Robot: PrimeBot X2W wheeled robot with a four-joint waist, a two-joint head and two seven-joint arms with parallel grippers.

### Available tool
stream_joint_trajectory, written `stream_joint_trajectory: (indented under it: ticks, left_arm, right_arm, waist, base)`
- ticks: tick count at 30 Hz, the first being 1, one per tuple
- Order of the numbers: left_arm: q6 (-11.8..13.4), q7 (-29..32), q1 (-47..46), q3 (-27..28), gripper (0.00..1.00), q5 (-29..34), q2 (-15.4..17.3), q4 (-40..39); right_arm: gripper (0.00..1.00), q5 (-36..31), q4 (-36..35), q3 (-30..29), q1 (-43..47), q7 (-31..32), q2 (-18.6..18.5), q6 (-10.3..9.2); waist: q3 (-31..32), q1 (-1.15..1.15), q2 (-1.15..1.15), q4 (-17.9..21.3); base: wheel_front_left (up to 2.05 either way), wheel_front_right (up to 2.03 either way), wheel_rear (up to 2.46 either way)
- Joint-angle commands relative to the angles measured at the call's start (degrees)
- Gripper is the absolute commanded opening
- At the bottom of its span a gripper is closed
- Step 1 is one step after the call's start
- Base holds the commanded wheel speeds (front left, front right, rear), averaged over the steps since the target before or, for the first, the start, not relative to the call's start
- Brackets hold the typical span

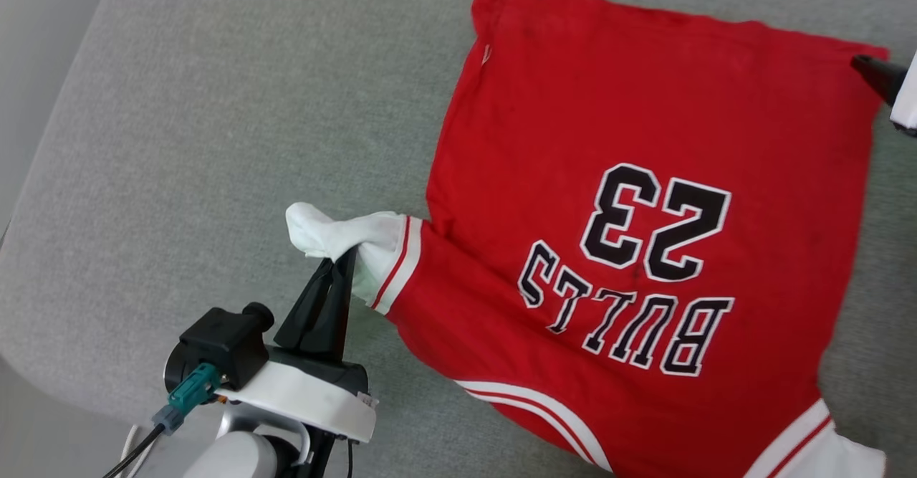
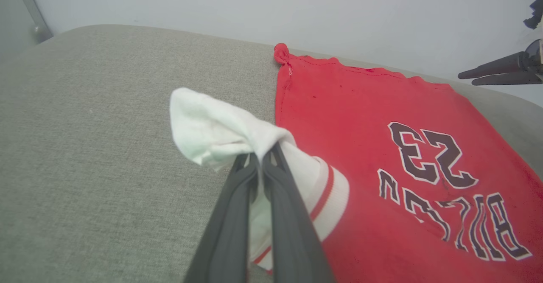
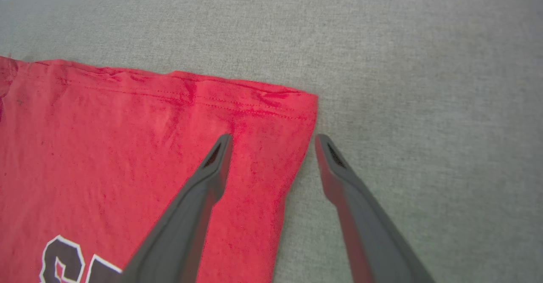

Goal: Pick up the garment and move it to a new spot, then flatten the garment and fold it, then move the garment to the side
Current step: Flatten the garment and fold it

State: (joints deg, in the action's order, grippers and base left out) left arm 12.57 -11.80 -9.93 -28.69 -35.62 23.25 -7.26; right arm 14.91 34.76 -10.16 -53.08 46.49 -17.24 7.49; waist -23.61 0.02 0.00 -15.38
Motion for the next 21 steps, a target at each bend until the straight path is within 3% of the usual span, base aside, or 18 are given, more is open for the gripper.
stream_joint_trajectory:
  ticks: [1, 9, 10, 11, 12, 21]
  left_arm:
    - [-0.51, -0.56, -1.37, 0.08, 0.00, 0.10, -0.28, 0.51]
    - [-2.03, -1.44, -2.76, -0.53, 0.00, -0.30, -1.81, 2.29]
    - [-2.14, -1.51, -2.87, -0.57, 0.00, -0.26, -1.78, 2.44]
    - [-2.26, -1.52, -2.97, -0.63, 0.00, -0.30, -1.85, 2.64]
    - [-2.32, -1.51, -3.00, -0.73, 0.00, -0.32, -1.86, 2.80]
    - [-1.40, -0.99, -0.72, -0.70, 0.00, -1.06, -1.36, 5.14]
  right_arm:
    - [1.00, -1.29, 1.39, -0.45, -2.12, 0.79, -0.02, -0.01]
    - [1.00, -4.05, 10.70, -4.24, -1.94, 6.31, 3.01, -0.01]
    - [0.49, -4.51, 11.68, -4.92, -1.72, 7.04, 3.26, -0.01]
    - [0.29, -4.94, 12.45, -5.48, -1.54, 7.80, 3.52, -0.02]
    - [0.00, -5.33, 13.04, -5.88, -1.64, 8.40, 3.73, -0.01]
    - [0.00, -6.34, 8.46, -3.57, -3.87, 6.64, -0.19, -0.01]
  waist:
    - [-3.27, -0.02, 0.00, -2.94]
    - [-4.69, -0.02, 0.00, -3.98]
    - [-4.61, -0.02, 0.00, -3.99]
    - [-4.42, -0.02, 0.00, -3.99]
    - [-4.23, -0.02, 0.00, -3.97]
    - [1.41, -0.02, 0.00, -2.15]
  base:
    - [0.00, 0.00, 0.00]
    - [0.00, 0.00, 0.00]
    - [0.00, 0.00, 0.00]
    - [0.00, 0.00, 0.00]
    - [0.00, 0.00, 0.00]
    - [0.00, 0.00, 0.00]
